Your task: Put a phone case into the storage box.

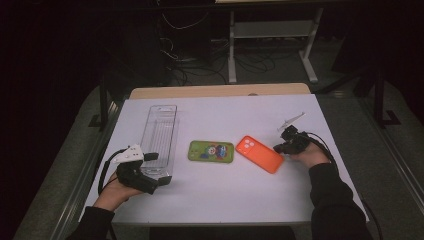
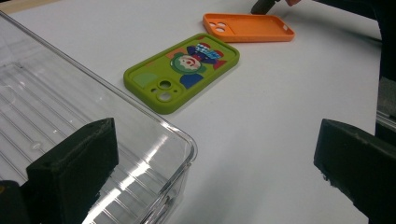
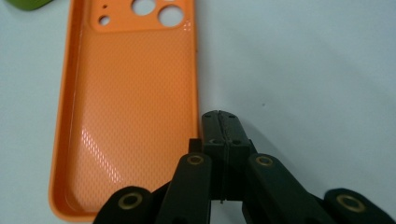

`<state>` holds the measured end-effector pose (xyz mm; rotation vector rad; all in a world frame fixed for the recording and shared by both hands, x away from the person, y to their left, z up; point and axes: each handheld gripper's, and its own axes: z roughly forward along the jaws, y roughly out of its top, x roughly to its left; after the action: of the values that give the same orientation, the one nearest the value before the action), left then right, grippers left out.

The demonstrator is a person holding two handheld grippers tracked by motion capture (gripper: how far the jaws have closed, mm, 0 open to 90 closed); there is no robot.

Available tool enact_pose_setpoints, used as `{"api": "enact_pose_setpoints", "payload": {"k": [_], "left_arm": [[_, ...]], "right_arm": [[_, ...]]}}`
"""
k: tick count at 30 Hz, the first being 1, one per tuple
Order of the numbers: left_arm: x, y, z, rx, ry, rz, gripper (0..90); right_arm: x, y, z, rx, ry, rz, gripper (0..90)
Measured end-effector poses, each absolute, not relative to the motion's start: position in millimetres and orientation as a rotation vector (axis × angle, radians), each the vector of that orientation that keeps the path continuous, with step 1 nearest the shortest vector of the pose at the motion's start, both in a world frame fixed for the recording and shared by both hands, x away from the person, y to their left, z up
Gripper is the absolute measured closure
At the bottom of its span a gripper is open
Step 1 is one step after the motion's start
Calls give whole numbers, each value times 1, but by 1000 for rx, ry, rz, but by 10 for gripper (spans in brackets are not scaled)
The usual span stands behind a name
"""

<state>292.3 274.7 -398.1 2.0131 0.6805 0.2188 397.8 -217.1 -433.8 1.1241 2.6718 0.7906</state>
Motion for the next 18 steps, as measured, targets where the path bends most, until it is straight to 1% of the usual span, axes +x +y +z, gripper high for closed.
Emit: {"api": "enact_pose_setpoints", "payload": {"k": [4, 6, 8, 9, 10, 11, 12, 13, 14, 15, 17, 18], "left_arm": [[293, 275, -398, 2010, 689, 217, 0], [292, 275, -397, 2007, 689, 214, 0], [293, 275, -398, 2010, 685, 218, 0], [293, 275, -398, 2009, 685, 216, 0], [292, 275, -398, 2010, 685, 216, 0], [292, 275, -397, 2015, 685, 217, 0], [292, 274, -397, 2009, 687, 214, 0], [292, 274, -397, 2006, 687, 215, 0], [292, 275, -397, 2008, 683, 218, 0], [292, 275, -397, 2007, 683, 218, 0], [292, 275, -396, 2010, 680, 219, 0], [291, 275, -396, 2016, 691, 213, 0]], "right_arm": [[395, -217, -431, 1118, 2643, 784, 884], [392, -218, -425, 1132, 2597, 821, 878], [387, -219, -418, 1145, 2561, 867, 824], [383, -219, -414, 1148, 2544, 894, 779], [373, -220, -408, 1154, 2527, 954, 685], [373, -220, -408, 1154, 2527, 954, 685], [365, -220, -405, 1175, 2496, 992, 605], [365, -220, -405, 1175, 2496, 992, 605], [360, -220, -404, 1180, 2493, 1023, 562], [354, -219, -402, 1188, 2478, 1047, 487], [346, -218, -401, 1189, 2466, 1080, 397], [341, -216, -402, 1169, 2452, 1096, 330]]}}
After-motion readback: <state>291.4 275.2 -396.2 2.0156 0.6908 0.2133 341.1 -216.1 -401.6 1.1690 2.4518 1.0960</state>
